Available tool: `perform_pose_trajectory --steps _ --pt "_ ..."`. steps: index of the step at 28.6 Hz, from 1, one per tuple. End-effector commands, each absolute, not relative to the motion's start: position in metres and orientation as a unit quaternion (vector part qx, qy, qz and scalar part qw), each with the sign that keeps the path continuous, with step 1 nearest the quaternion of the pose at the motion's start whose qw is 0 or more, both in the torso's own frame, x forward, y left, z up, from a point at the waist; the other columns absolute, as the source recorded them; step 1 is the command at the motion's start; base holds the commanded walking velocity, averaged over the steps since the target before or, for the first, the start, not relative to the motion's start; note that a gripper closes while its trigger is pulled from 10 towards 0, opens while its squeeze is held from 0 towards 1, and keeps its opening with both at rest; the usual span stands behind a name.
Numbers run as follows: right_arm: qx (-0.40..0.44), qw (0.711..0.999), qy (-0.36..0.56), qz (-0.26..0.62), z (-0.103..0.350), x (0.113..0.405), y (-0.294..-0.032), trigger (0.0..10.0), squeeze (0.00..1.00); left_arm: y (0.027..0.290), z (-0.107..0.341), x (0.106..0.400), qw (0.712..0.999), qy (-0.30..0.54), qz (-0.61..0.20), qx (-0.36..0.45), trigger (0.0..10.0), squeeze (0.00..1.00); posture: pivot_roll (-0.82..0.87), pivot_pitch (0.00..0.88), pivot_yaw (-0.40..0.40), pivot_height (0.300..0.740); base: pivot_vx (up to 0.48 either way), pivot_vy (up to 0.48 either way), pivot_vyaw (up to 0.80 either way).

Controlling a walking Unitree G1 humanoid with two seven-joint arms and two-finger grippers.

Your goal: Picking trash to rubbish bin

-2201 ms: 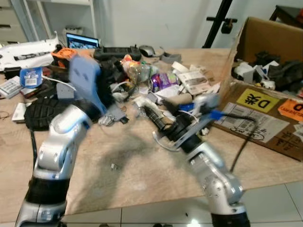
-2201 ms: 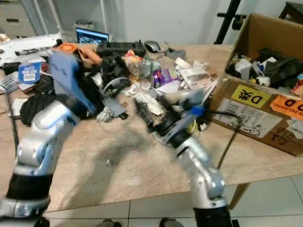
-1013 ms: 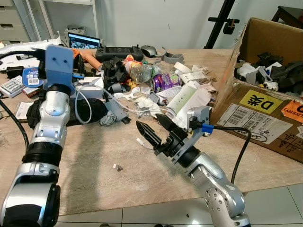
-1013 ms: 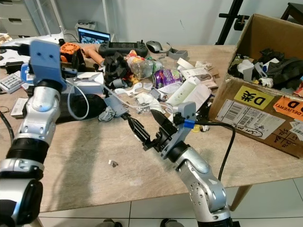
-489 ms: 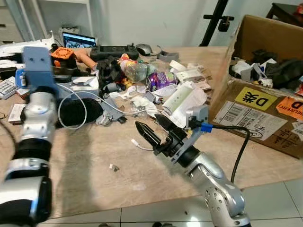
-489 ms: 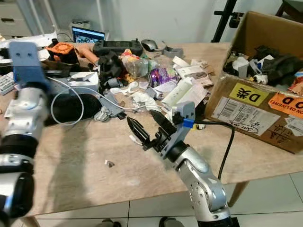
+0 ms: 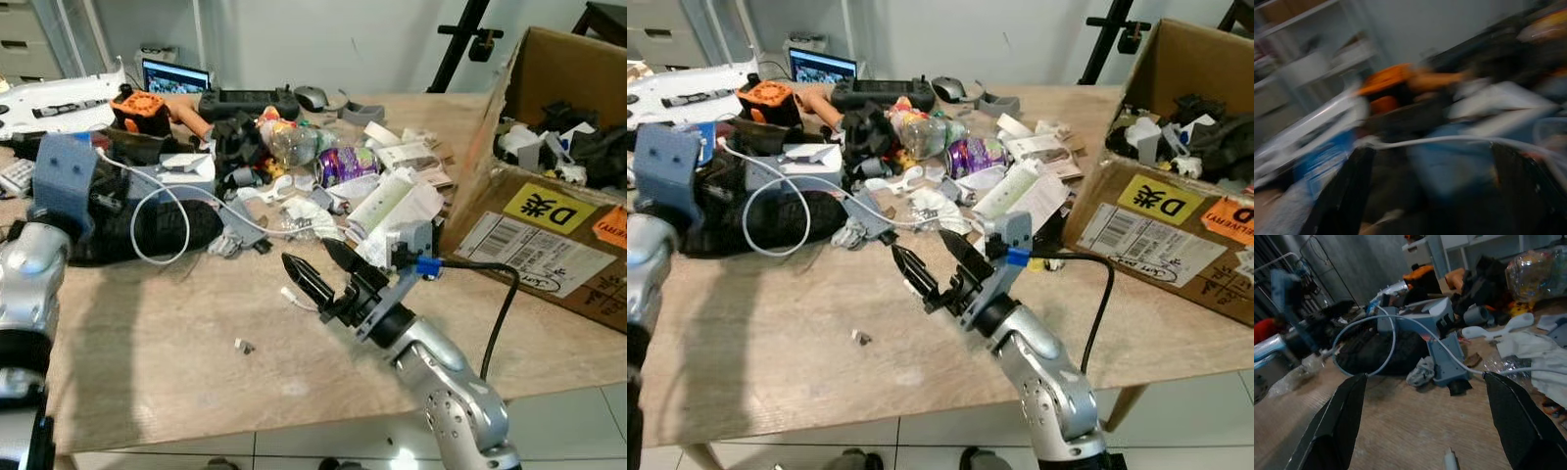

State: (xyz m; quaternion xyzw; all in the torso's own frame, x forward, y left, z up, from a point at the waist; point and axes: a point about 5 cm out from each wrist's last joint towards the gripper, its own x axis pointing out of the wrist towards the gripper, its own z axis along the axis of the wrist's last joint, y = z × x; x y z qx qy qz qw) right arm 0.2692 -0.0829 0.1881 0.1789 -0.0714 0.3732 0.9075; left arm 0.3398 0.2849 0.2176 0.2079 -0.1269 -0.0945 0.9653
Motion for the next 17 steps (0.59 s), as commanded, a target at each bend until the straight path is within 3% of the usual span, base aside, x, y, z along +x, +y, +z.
perform_pose_trajectory --steps 1,5,11,17 --pt "0.181 0.905 -0.068 0.379 0.188 0.267 -0.082 10.0 0.00 0.284 0.219 0.336 0.960 -0.123 -0.129 0.214 10.0 0.00 0.04 0.233 -0.028 0.740 0.000 0.000 0.00" --pt "0.180 0.903 -0.070 0.384 0.190 0.268 -0.081 10.0 0.00 0.258 0.196 0.314 0.930 -0.069 -0.299 0.201 10.0 0.00 0.04 0.217 -0.032 0.740 0.000 0.000 0.00" --pt "0.177 0.903 -0.070 0.386 0.189 0.268 -0.080 10.0 0.00 0.235 0.195 0.304 0.914 -0.076 -0.361 0.169 10.0 0.00 0.04 0.230 -0.028 0.740 0.000 0.000 0.00" --pt "0.178 0.904 -0.071 0.382 0.190 0.268 -0.081 10.0 0.00 0.161 0.238 0.298 0.881 -0.177 -0.434 0.071 10.0 0.00 0.03 0.220 -0.023 0.740 0.000 0.000 0.00"
